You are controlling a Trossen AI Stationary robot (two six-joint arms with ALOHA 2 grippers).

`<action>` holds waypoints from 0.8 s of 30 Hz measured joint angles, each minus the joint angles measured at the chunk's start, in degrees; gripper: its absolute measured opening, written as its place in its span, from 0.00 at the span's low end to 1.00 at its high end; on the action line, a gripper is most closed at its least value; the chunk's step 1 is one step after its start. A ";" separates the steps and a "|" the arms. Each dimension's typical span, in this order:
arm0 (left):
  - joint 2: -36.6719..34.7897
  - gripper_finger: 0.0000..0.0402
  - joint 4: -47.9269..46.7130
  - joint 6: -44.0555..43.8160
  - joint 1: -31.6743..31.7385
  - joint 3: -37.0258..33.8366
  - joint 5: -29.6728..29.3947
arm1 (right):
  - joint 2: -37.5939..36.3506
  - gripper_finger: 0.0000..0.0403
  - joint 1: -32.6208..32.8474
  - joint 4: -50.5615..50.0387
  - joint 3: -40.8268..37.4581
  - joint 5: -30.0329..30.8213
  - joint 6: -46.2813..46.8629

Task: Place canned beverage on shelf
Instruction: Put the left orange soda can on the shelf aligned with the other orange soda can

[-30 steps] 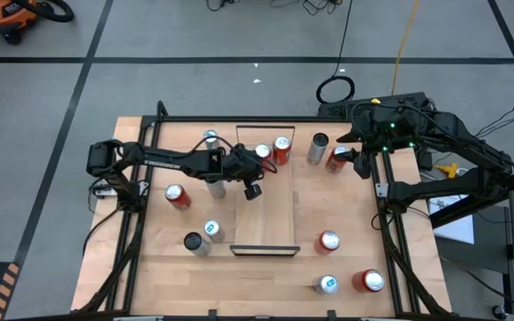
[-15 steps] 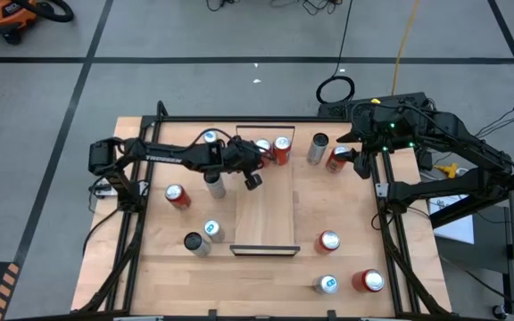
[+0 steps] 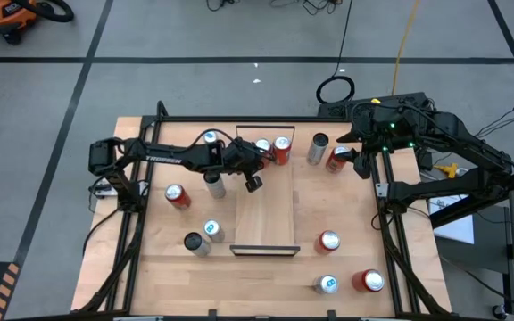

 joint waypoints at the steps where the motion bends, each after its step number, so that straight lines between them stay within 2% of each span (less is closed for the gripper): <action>1: 0.00 0.09 0.00 0.00 0.02 0.00 -0.02 | 0.00 0.53 0.01 0.00 0.00 0.00 0.00; 24: 3.22 0.09 3.34 -0.33 0.02 0.07 -1.56 | 0.00 0.53 0.02 0.00 0.00 -0.01 0.00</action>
